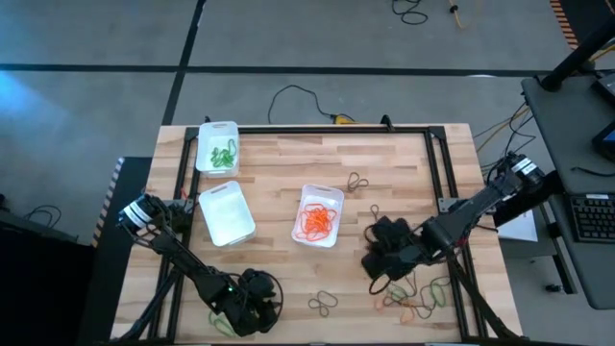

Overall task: Sort rubber bands into baskets
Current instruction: Put the orange rubber band into the bottom right white bin

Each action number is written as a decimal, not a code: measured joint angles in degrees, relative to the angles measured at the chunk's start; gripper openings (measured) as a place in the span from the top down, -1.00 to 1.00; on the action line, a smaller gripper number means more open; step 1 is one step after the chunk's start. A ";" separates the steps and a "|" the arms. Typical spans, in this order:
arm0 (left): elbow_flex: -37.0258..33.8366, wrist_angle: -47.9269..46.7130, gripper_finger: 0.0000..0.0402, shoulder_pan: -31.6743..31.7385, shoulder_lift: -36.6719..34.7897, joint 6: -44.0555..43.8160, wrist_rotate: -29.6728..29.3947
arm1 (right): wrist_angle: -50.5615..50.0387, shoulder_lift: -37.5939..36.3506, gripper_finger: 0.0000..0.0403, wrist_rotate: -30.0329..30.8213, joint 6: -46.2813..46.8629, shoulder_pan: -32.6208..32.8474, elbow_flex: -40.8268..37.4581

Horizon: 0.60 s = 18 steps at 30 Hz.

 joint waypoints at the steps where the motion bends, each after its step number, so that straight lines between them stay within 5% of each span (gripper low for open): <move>1: 0.00 0.02 0.24 0.03 0.00 0.11 -0.02 | 3.76 0.00 0.94 2.51 -3.58 -0.47 0.68; 8: 0.00 0.08 0.24 0.09 0.00 0.27 -0.19 | 19.81 3.81 0.94 5.07 -22.34 -8.35 5.07; 18: 0.00 0.20 0.24 -0.46 0.00 -1.75 -0.22 | 18.85 16.46 0.94 -3.99 -33.57 -21.32 15.93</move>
